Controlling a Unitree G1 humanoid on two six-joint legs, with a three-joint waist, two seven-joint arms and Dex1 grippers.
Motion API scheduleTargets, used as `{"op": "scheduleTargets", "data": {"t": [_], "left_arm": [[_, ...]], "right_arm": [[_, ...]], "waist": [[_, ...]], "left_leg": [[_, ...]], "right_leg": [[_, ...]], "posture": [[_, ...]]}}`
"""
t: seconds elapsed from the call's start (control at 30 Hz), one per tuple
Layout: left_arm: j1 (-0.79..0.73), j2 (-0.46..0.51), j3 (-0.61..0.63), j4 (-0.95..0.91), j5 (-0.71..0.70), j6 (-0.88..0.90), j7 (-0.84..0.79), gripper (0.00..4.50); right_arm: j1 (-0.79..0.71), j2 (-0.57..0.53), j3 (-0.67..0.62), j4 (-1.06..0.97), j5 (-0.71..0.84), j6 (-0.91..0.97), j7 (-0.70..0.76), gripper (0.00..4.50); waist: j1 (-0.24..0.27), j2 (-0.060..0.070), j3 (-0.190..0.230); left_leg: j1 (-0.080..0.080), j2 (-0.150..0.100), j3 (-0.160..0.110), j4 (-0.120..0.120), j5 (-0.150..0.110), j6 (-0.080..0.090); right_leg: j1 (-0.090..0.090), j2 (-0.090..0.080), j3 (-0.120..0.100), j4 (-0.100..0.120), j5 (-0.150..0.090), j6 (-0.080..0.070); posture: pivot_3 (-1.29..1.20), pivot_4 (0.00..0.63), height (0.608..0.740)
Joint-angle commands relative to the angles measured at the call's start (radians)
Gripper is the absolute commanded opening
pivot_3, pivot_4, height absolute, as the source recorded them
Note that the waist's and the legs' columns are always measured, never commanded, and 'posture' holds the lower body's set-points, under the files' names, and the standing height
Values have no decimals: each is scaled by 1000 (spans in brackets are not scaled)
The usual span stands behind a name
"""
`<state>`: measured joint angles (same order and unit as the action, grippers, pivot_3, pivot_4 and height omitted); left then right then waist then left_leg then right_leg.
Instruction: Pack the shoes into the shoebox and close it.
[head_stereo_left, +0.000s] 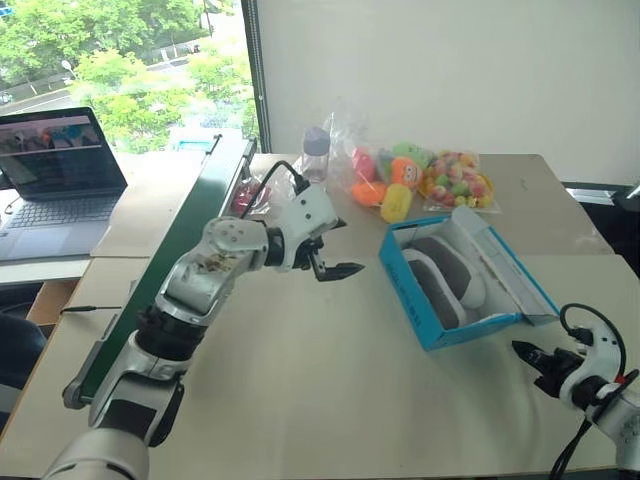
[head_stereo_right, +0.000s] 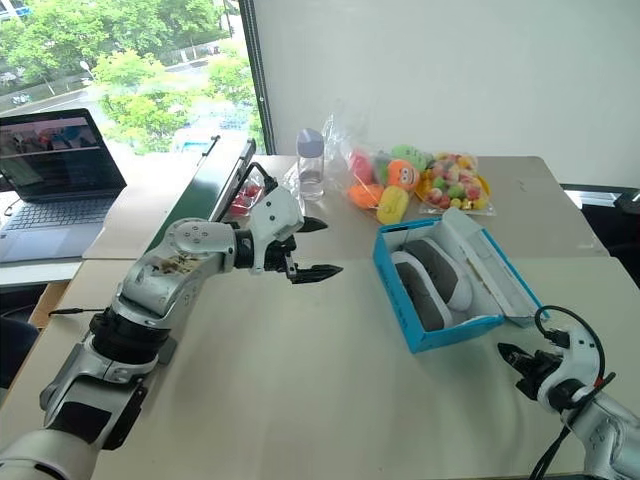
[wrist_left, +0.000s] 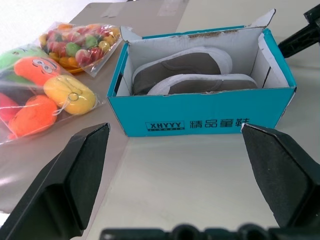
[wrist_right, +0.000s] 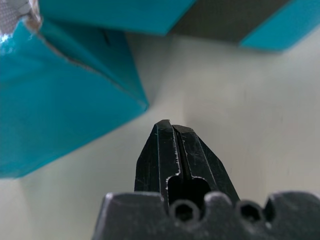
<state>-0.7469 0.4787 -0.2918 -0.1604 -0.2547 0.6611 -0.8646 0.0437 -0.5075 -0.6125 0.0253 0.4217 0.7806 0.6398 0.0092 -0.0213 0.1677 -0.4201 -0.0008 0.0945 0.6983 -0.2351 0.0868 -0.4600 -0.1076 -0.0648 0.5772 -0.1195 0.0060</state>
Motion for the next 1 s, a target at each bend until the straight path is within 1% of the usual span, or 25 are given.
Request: {"op": "scheduleTargets", "data": {"t": [0.03, 0.23, 0.27, 0.33, 0.37, 0.47, 0.53, 0.6, 0.67, 0.77, 0.83, 0.93, 1.0], "left_arm": [[-6, 16, 25, -47, 5, 10, 11, 4500], [-12, 29, 23, -67, 2, 25, 13, 4500], [-15, 29, 24, -68, 1, 28, 14, 4500], [-22, 30, 26, -72, 1, 33, 17, 4500], [-24, 31, 26, -73, 0, 34, 16, 4500], [-27, 31, 26, -72, 0, 36, 16, 4500], [-29, 27, 22, -76, 1, 37, 19, 4500], [-32, 22, 21, -79, -2, 39, 19, 4500], [-33, 23, 19, -77, 0, 35, 17, 4500], [-37, 23, 19, -70, 3, 30, 16, 4500], [-42, 19, 19, -62, 5, 26, 17, 4500], [-46, 15, 20, -55, 6, 22, 20, 4500], [-46, 12, 22, -53, 7, 22, 23, 4500]], "right_arm": [[-50, -18, 50, 88, -50, -168, -14, 39], [-171, -2, 46, 326, -65, -388, -70, 39], [-202, 4, 7, 364, -32, -408, -89, 39], [-284, 31, -135, 398, 131, -400, -122, 39], [-303, 38, -177, 394, 186, -392, -125, 39], [-322, 40, -233, 381, 267, -379, -130, 39], [-341, 52, -289, 312, 381, -332, -152, 39], [-346, 55, -318, 226, 498, -270, -150, 39], [-338, 51, -310, 165, 572, -213, -147, 39], [-319, 26, -284, 126, 638, -137, -125, 39], [-291, 7, -236, 56, 685, -57, -103, 39], [-252, -22, -179, -22, 733, 27, -76, 39], [-263, -50, -149, -42, 758, 69, -81, 39]], "waist": [[0, 0, 0], [1, 0, 0], [1, 0, 0], [1, 0, 0], [1, 1, 1], [3, 1, 1], [3, 1, 1], [3, 2, 1], [0, 2, 1], [-4, 2, 1], [-2, 2, 1], [-1, 3, 1], [0, 3, 1]], "left_leg": [[0, 0, 0, 0, 0, 0], [0, 0, 0, -1, 0, 0], [0, 0, 0, -1, 0, 0], [0, 0, 0, -1, 0, 0], [0, 0, 0, -1, 0, 0], [0, 0, 0, -1, 0, 1], [0, 0, 0, -1, 0, 1], [0, 0, 0, -2, 0, 1], [0, 0, 0, -2, 0, 1], [2, 0, 0, -2, 0, 1], [3, 0, 0, -2, 0, 1], [3, 0, 0, -3, 0, 1], [3, 0, 0, -3, 0, 1]], "right_leg": [[0, 0, 0, 0, 0, 0], [0, 0, 0, 0, 0, 0], [0, 0, 0, 0, 0, 0], [0, 0, 0, 0, 0, 0], [0, 0, 1, 0, 0, 0], [0, 0, 1, 0, 0, 0], [0, 1, 0, 0, 0, 0], [0, 1, 0, 0, 1, 1], [0, 1, 1, 0, 2, 3], [1, 1, 1, 0, 2, 3], [2, 1, 1, 0, 0, 0], [2, 1, 2, 0, 0, 0], [2, 0, 1, 0, 0, 0]], "posture": [[0, 150, 740], [0, 150, 740], [0, 150, 740], [0, 150, 740], [0, 150, 740], [0, 150, 740], [0, 150, 740], [0, 150, 740], [0, 150, 740], [0, 150, 740], [0, 150, 740], [0, 150, 740], [0, 150, 740]]}}
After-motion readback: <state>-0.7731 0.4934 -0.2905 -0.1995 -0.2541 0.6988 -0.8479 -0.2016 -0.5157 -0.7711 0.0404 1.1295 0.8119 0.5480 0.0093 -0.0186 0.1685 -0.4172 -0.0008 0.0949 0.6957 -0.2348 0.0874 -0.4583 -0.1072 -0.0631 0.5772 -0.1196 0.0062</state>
